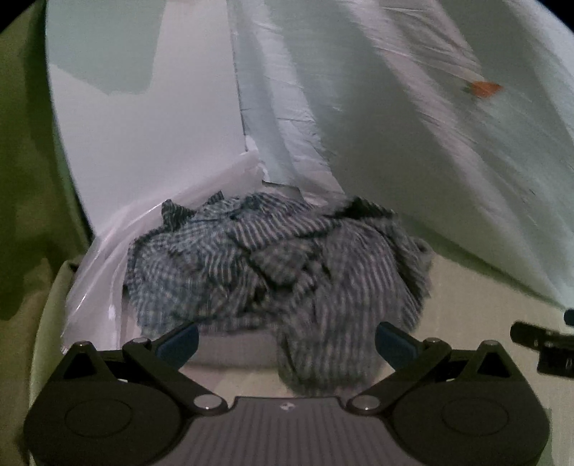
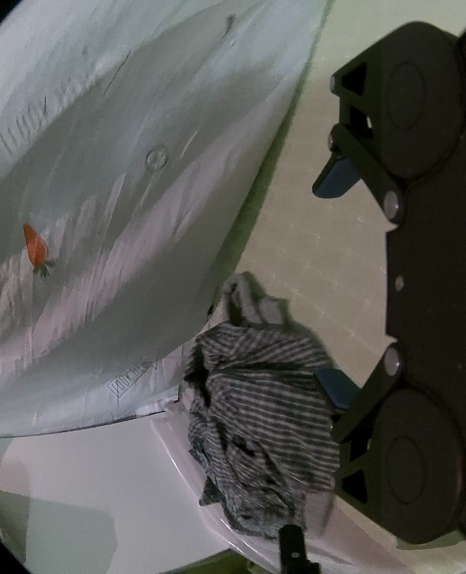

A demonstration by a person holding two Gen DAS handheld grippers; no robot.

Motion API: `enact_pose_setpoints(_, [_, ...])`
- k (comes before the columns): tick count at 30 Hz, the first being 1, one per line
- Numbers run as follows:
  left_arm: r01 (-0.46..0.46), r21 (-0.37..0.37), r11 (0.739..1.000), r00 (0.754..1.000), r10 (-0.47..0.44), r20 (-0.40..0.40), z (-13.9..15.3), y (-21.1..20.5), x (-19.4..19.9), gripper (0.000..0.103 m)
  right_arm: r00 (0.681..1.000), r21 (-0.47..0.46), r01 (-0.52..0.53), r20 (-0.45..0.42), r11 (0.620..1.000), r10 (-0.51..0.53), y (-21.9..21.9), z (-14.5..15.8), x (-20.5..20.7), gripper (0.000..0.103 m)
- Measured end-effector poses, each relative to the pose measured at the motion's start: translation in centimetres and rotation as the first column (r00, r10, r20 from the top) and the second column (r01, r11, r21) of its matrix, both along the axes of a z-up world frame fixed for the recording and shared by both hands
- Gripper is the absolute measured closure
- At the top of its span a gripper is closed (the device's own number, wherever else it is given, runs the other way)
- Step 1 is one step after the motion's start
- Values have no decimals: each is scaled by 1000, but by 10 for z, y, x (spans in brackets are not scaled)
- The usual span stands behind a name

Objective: Fold clothes
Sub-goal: 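Grasp the checked shirt with the left gripper while the right gripper grasps it too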

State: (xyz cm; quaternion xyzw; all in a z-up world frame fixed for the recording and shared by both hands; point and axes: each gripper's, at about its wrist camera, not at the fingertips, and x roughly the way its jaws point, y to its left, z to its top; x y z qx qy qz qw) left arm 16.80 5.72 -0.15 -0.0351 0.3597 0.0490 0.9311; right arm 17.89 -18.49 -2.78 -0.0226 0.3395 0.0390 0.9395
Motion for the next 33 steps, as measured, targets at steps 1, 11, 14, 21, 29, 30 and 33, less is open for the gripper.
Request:
enact_pose_setpoints(1, [-12,-12,1000,1000,12,-4,-1,5,13,0,1000,-3,-6,-2,1000,6,5,-1,13,3])
enact_pose_setpoints(11, [-83,-166,983,992,66,-107,-42,41,126,17,993,6,-96,-63,995,97,55,-37,134,25])
enact_pose_setpoints(14, [-75,-189,979,989,49,-138,-55,41,142,32,990,44,-97,-101,994,101,59,-51,156,43])
enact_pose_setpoints(21, [-71,-181,981,989,46,-138,-62,44,151,79,981,57,-160,-102,986,165,58,-59,159,100])
enact_pose_setpoints(29, [-46,-139,989,999,45,-9,-15,38,98,89,995,71,-37,94,997,31,-7,3,56,101])
enact_pose_setpoints(30, [-35,-128,991,999,36,10,-7,34,87,89,993,74,-13,116,997,4,-18,10,39,101])
enact_pose_setpoints(33, [9,-114,993,998,-2,55,16,18,49,90,981,88,59,180,994,-74,-49,33,-11,101])
